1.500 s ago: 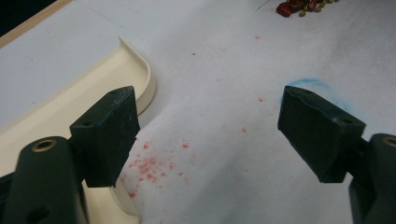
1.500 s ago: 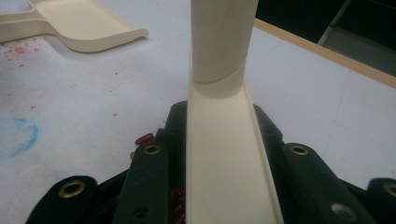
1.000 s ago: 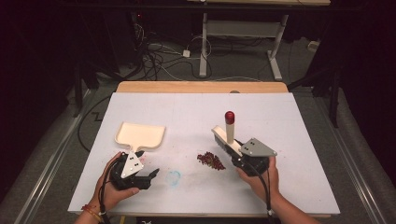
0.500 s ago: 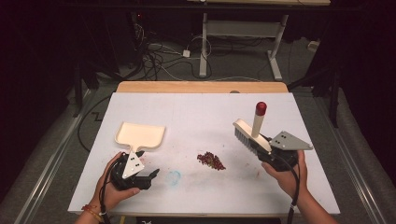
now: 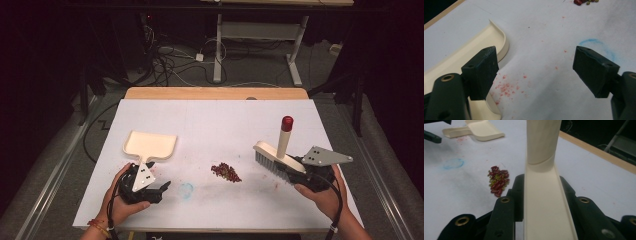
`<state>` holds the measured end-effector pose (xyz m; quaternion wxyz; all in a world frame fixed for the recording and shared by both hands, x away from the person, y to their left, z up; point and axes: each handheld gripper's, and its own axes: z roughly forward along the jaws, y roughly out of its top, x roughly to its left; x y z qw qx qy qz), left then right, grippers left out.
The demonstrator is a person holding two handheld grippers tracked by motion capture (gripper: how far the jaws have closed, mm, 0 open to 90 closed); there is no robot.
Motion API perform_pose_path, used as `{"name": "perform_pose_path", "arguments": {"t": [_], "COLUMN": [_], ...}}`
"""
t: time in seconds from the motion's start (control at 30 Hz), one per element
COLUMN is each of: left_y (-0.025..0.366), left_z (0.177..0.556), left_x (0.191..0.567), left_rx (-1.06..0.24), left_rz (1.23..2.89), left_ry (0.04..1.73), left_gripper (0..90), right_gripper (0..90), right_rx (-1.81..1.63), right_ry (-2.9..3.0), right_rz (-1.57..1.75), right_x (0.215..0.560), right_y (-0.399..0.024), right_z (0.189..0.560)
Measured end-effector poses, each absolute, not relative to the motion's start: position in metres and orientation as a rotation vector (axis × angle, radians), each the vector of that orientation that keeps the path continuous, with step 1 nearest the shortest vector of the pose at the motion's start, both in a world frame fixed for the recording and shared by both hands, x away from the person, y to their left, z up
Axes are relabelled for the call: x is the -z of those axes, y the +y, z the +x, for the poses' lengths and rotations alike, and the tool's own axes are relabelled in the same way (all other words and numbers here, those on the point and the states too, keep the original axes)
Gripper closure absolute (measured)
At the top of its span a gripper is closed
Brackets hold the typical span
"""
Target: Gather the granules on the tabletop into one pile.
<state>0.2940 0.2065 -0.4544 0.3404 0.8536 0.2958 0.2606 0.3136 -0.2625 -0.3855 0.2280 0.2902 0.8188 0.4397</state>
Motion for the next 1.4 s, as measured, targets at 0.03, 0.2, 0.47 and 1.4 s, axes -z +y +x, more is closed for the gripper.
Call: {"name": "perform_pose_path", "arguments": {"t": [0.03, 0.2, 0.47, 1.4], "left_y": [0.207, 0.206, 0.203, 0.193], "left_z": [0.294, 0.294, 0.294, 0.298], "left_x": [0.454, 0.455, 0.453, 0.461], "left_rx": [-0.678, -0.680, -0.639, -0.639], "left_rz": [2.227, 2.228, 2.220, 2.309], "left_ry": [0.768, 0.768, 0.765, 0.833], "left_gripper": [19.9, 19.9, 19.9, 19.9], "right_gripper": [67.4, 67.4, 67.4, 51.4], "right_rx": [-1.210, -1.233, -1.235, -1.028], "right_ry": [2.271, 2.404, 2.604, 2.598], "right_rz": [0.793, 0.788, 0.869, 1.158], "right_x": [0.385, 0.383, 0.386, 0.404], "right_y": [-0.263, -0.268, -0.286, -0.321], "right_z": [0.312, 0.307, 0.299, 0.414]}}
